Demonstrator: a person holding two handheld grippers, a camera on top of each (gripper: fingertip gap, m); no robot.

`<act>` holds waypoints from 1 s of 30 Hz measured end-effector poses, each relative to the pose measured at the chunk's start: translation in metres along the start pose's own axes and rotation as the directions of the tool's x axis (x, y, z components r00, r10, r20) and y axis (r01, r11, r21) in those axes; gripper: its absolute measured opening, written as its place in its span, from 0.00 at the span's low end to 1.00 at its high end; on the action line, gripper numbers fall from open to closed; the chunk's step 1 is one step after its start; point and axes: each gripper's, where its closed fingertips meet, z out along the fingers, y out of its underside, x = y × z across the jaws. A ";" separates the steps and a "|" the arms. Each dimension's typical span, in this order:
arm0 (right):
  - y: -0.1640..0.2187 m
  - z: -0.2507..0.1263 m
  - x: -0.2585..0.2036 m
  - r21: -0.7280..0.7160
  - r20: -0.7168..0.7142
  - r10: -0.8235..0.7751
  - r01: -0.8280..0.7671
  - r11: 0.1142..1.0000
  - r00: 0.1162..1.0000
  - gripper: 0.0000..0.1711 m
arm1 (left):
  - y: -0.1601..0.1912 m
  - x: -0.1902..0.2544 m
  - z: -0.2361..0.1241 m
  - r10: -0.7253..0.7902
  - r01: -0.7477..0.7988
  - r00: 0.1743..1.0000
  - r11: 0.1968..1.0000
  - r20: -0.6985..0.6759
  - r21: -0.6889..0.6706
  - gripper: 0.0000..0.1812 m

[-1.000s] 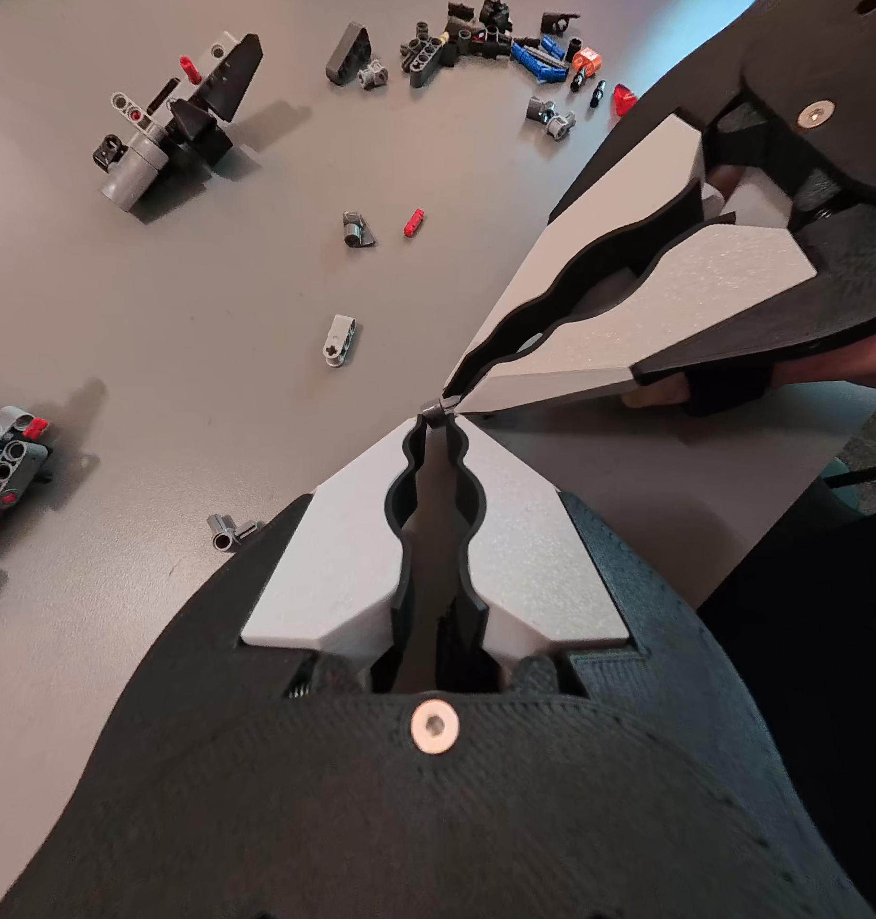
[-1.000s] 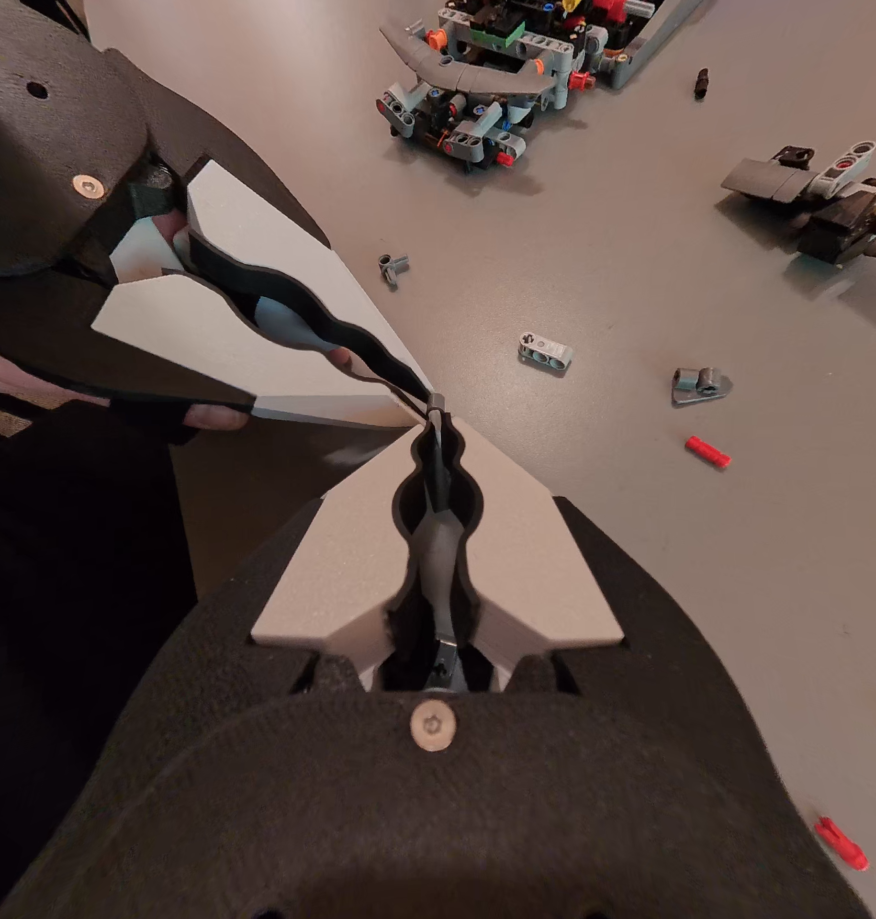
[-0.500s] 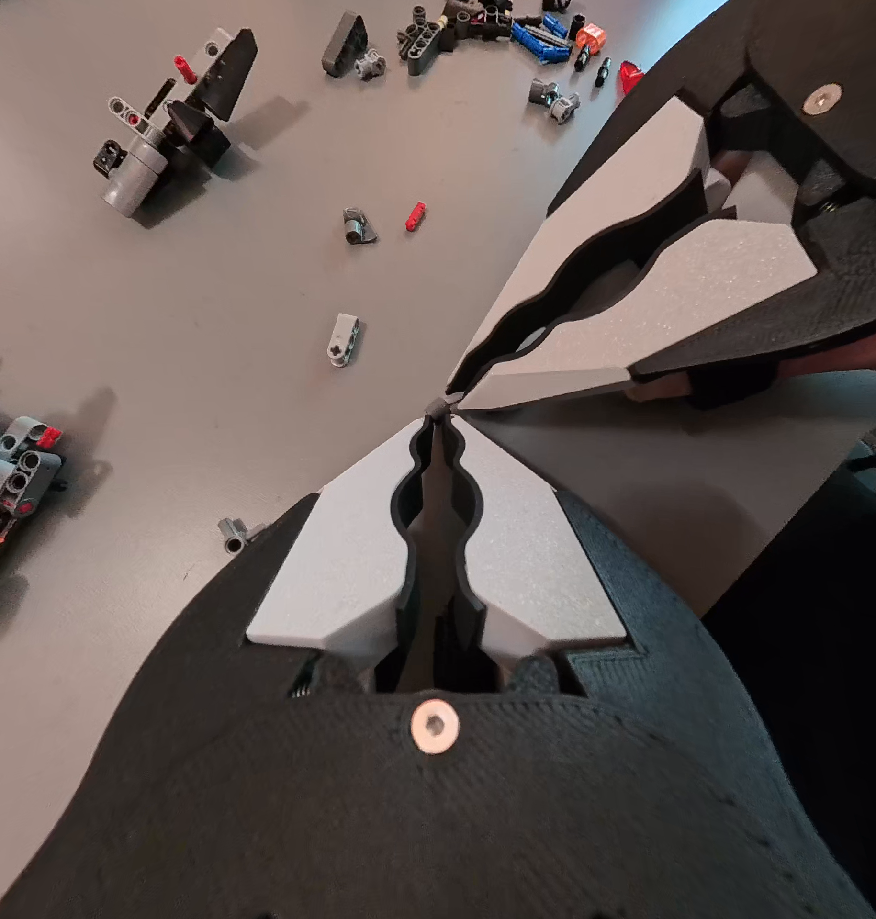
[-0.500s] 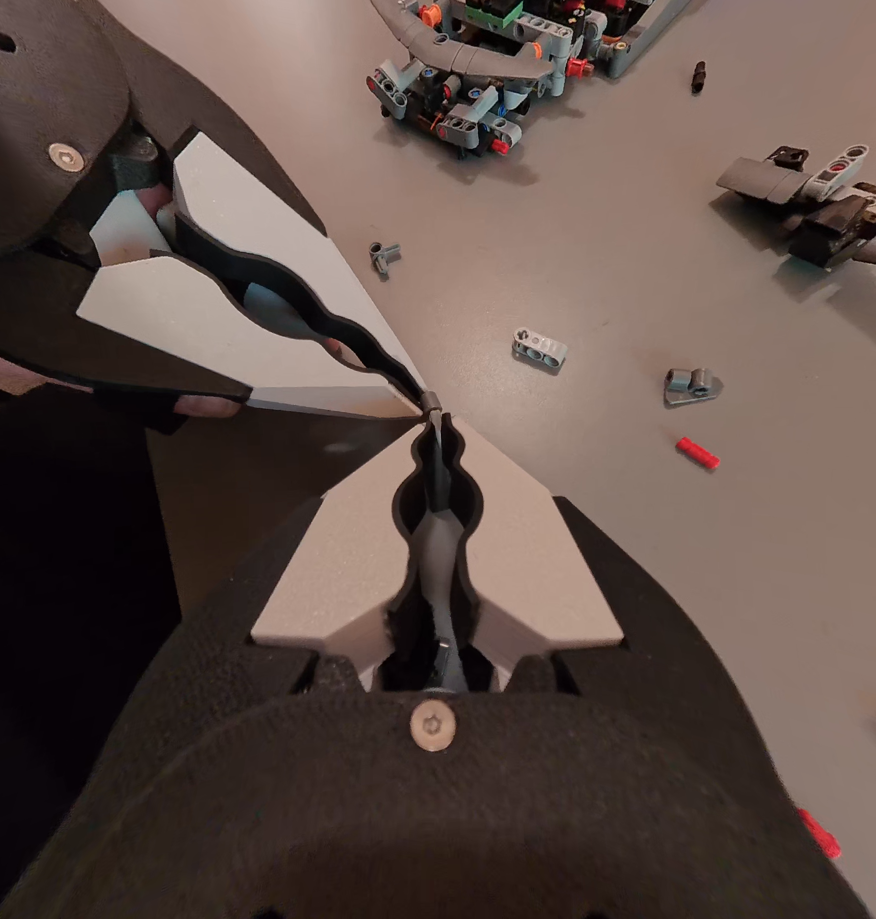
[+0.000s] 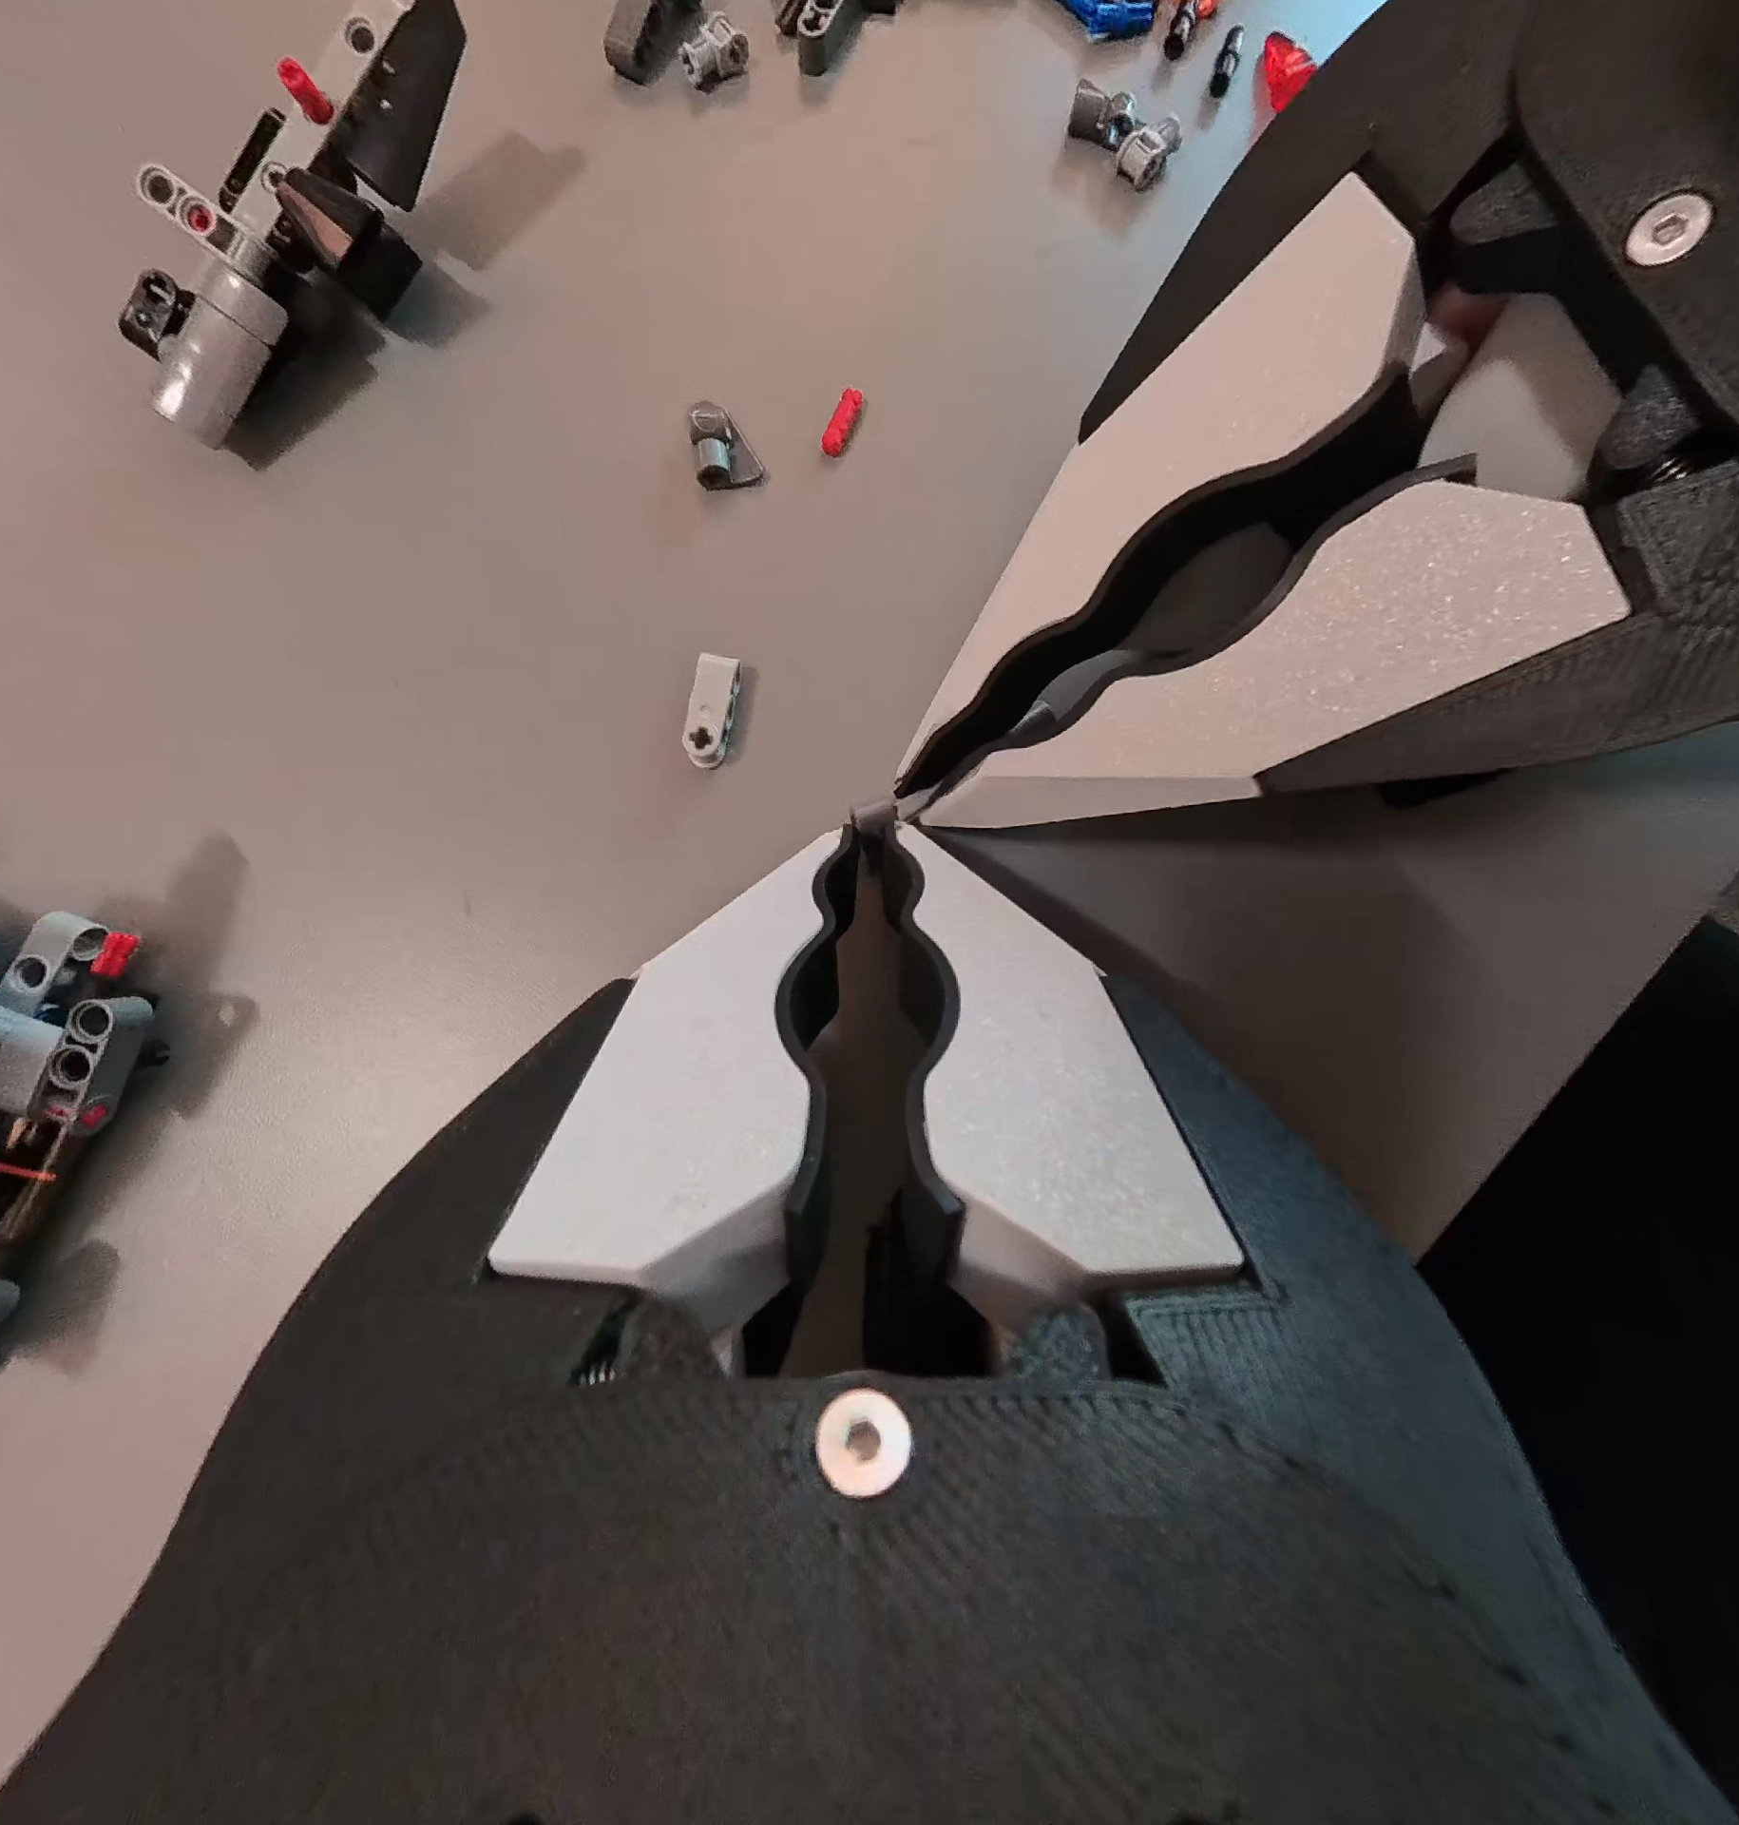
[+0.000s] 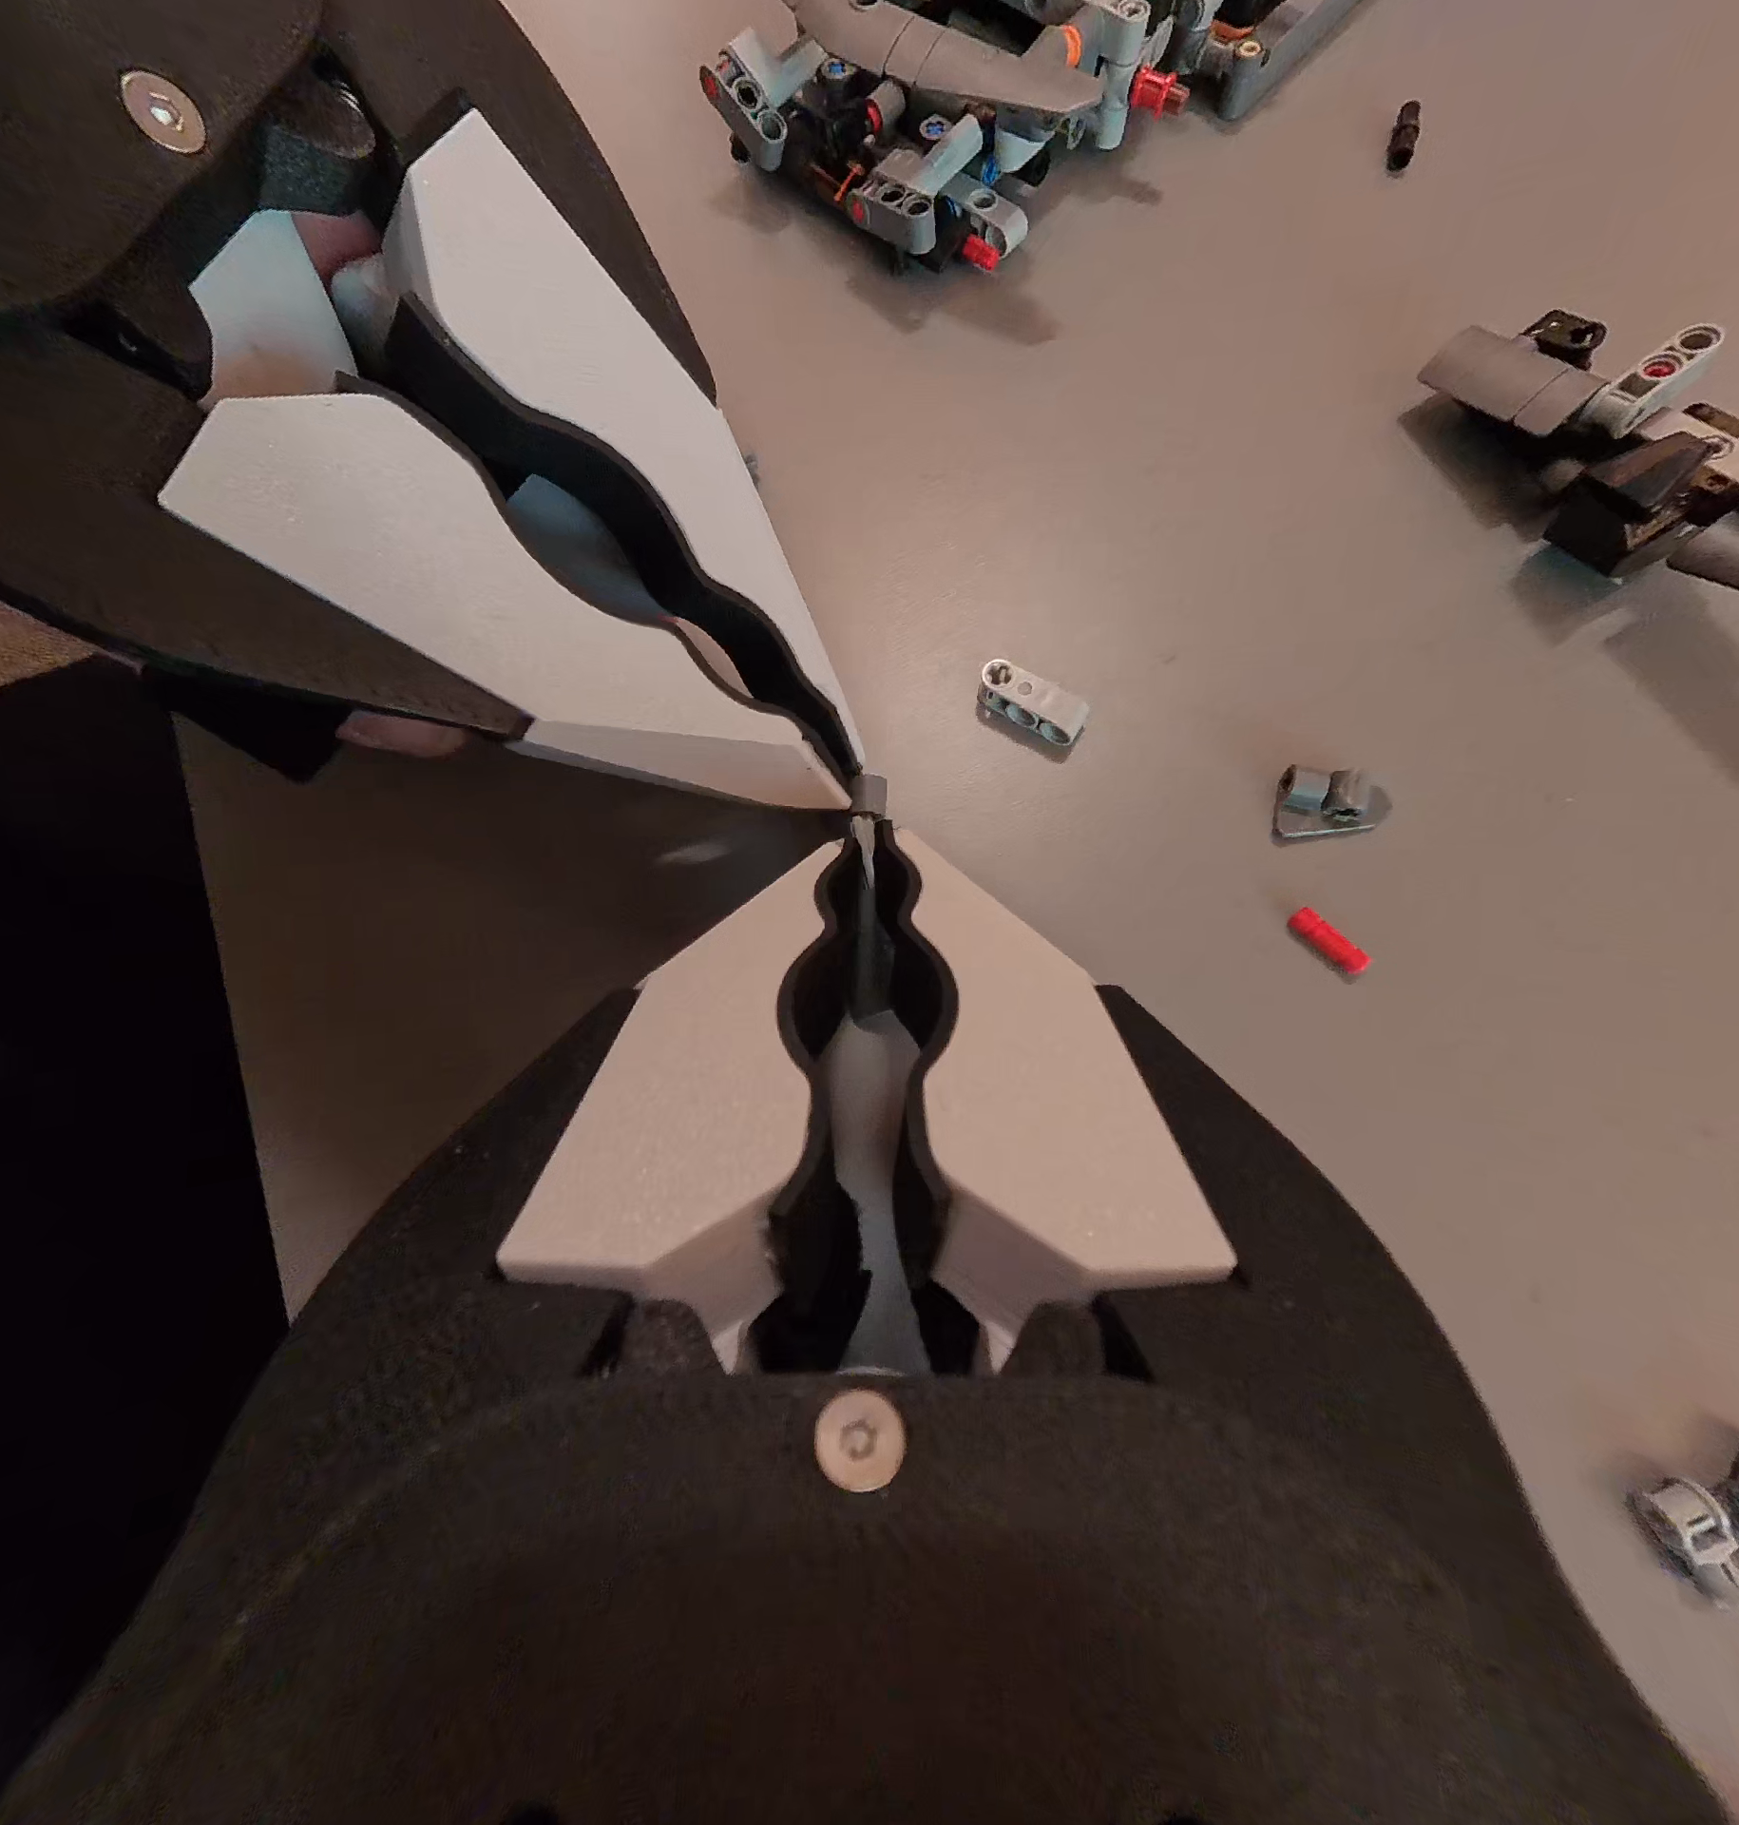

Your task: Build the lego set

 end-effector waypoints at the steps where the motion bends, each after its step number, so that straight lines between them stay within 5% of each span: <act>1: 0.000 0.000 0.001 0.002 0.000 0.003 -0.003 1.000 1.000 0.00 | 0.000 0.000 0.000 -0.009 0.009 1.000 1.000 -0.006 0.004 0.01; 30: -0.002 0.005 0.005 -0.012 -0.006 -0.083 0.083 0.996 0.997 0.00 | -0.002 -0.004 0.001 0.036 -0.037 0.999 0.998 0.034 0.053 0.00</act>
